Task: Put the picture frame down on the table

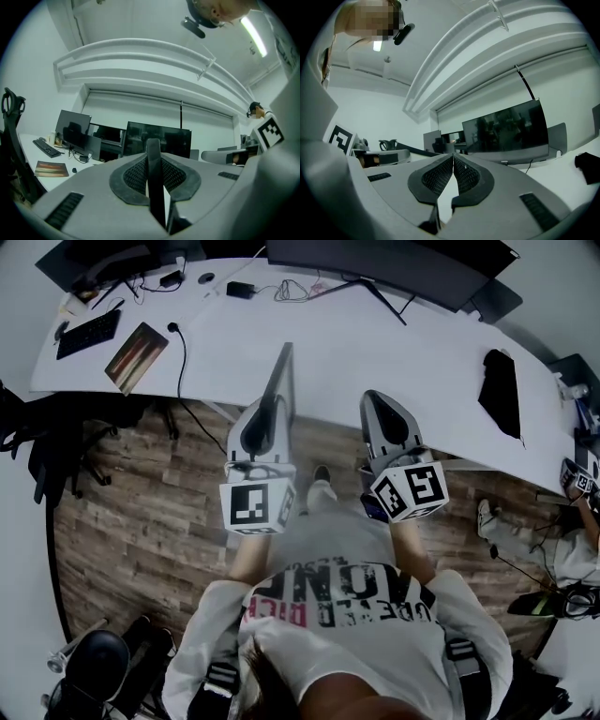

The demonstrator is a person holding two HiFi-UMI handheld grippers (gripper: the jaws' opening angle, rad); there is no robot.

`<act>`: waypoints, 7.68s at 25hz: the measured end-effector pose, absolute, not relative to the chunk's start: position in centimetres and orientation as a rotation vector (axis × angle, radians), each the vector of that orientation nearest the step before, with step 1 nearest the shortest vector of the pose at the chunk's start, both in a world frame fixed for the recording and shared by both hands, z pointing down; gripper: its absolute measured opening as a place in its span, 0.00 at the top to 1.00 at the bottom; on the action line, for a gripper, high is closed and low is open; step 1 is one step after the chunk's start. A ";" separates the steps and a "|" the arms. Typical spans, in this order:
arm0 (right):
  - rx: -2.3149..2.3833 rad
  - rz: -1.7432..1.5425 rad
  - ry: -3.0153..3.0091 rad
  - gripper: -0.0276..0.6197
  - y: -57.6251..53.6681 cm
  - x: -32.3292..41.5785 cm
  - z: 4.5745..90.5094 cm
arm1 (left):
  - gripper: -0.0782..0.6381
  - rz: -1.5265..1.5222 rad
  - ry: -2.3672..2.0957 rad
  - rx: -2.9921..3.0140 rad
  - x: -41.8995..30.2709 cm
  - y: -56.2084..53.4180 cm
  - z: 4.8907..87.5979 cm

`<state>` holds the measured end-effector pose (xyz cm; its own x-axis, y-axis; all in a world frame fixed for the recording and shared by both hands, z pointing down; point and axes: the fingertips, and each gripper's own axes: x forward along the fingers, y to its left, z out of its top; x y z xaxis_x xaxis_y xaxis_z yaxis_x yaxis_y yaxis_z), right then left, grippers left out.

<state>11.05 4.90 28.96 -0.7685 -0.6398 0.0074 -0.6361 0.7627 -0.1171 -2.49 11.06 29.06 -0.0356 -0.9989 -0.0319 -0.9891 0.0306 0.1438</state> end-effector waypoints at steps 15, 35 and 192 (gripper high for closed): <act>-1.063 -0.177 2.928 0.95 -6.2 11.1 28.8 | 0.83 -0.232 -2.239 2.096 -3.6 0.8 28.4; -1.231 -0.255 2.860 0.95 -13.0 5.4 29.5 | 0.83 -0.204 -2.107 2.209 -10.7 -7.5 28.0; -1.601 -0.781 2.768 0.95 -21.4 3.6 42.1 | 0.80 0.138 -1.100 1.760 -11.4 -26.3 53.6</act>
<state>3.56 -21.38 42.06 -0.5181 -0.7778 0.3559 -0.8491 0.4175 -0.3238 -11.43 -26.26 53.62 0.5776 -0.6074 0.5454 -0.7236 -0.0718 0.6864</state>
